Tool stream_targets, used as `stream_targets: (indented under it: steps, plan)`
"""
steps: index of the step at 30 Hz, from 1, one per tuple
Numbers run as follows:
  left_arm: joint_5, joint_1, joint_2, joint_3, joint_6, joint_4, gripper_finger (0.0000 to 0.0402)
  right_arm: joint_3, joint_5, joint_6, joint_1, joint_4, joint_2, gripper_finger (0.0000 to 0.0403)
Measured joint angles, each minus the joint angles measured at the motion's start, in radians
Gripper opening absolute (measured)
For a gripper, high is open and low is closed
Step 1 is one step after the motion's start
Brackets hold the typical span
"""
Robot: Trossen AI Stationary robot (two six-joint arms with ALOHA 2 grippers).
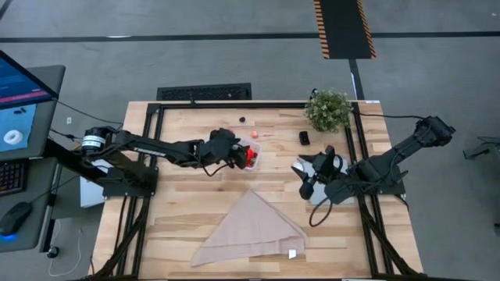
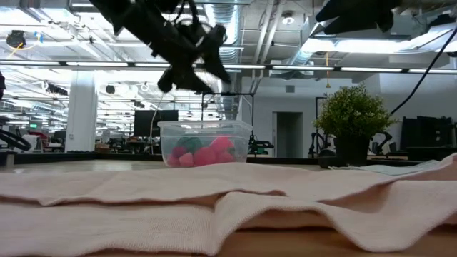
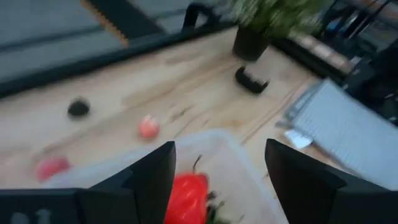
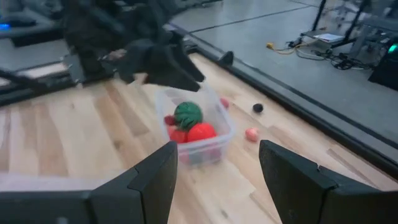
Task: Pick and placing Produce into tupperware
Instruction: Put the blackberry into the transparent bin
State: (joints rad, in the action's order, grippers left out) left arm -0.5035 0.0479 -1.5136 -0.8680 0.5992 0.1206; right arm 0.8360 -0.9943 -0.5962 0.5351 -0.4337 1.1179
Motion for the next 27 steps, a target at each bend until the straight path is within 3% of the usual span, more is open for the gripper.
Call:
stream_targets:
  steps: [6,9,17,23,27]
  plan:
    - [-0.080,-0.094,0.099,0.007,-0.091,0.020,0.0241,0.000,0.008,0.077,-0.072,0.066,0.000,0.0250]
    - [-0.138,-0.172,0.187,0.043,-0.135,0.025,0.0241,0.000,0.078,0.154,-0.126,0.126,0.000,0.0250]
    - [-0.149,-0.301,0.443,0.280,-0.172,0.135,0.0241,0.173,0.530,0.365,-0.434,0.143,0.000,0.0250]
    - [-0.148,-0.353,0.628,0.526,-0.272,0.463,0.0241,0.379,0.932,0.387,-0.800,0.025,0.033,0.0250]
    - [-0.092,-0.398,0.741,0.632,-0.408,0.584,0.0241,0.544,1.052,0.434,-0.974,-0.136,0.160,0.0249]
